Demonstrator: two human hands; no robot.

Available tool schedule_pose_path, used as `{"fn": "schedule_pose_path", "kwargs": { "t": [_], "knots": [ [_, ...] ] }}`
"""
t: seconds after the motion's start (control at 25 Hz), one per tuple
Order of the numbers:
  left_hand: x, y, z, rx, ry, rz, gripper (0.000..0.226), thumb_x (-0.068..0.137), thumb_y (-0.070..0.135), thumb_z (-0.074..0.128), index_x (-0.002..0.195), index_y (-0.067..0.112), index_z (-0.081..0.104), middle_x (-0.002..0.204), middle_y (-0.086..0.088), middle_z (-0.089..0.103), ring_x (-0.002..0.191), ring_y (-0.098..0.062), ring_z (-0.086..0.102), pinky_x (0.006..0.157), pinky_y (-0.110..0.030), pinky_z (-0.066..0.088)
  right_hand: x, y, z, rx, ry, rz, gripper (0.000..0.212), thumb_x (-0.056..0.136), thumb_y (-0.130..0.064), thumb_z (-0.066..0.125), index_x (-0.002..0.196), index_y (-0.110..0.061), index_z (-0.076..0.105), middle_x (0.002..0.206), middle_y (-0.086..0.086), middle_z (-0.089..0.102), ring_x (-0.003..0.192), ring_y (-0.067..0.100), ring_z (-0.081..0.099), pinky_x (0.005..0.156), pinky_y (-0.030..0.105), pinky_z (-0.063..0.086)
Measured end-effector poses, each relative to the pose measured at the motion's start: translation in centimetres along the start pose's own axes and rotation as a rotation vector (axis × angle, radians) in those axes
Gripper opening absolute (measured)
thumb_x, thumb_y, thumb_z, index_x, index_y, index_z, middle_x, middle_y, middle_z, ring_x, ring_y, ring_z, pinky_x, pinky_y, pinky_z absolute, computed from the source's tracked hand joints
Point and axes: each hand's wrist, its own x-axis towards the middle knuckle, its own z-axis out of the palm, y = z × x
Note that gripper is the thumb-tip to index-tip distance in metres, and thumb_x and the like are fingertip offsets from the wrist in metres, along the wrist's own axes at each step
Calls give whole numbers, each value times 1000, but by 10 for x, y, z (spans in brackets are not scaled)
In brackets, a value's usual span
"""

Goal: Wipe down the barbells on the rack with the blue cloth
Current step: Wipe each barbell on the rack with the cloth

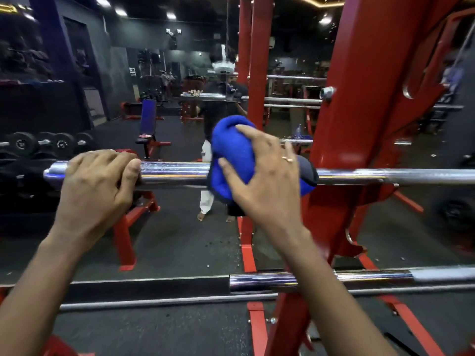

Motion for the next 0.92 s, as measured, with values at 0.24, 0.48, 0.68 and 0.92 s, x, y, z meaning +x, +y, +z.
{"fn": "schedule_pose_path", "kwargs": {
  "t": [0.24, 0.48, 0.68, 0.92],
  "knots": [
    [-1, 0, -4, -11, -11, 36, 37, 106, 38, 33, 108, 15, 62, 93, -9, 62, 90, -37, 55, 87, -51, 37, -8, -23, 18, -203, 108, 202, 54, 90, -51, 60, 141, -34, 52, 140, -1, 53, 115, 28, 62, 115, 53, 33],
    [3, -19, -17, -83, -170, 118, 48, 106, 45, 24, 121, 21, 62, 102, -6, 66, 100, -34, 61, 92, -49, 38, -25, -36, 28, 1, 81, -61, 55, 90, -39, 70, 141, -24, 56, 140, 1, 57, 128, 21, 55, 104, 40, 41],
    [17, -68, -26, -27, -335, 178, 59, 99, 59, 19, 122, 27, 63, 101, -6, 69, 100, -35, 65, 89, -49, 43, -9, -19, 21, -66, 293, 279, 53, 88, -43, 66, 137, -25, 57, 129, 0, 58, 118, 21, 57, 107, 48, 40],
    [4, -70, -8, -57, -131, 196, 48, 104, 47, 32, 122, 18, 66, 99, -11, 68, 87, -39, 60, 69, -48, 44, -35, -65, 62, -69, 219, 19, 55, 94, -44, 68, 142, -20, 52, 138, 5, 56, 129, 26, 54, 112, 45, 39]
  ]
}}
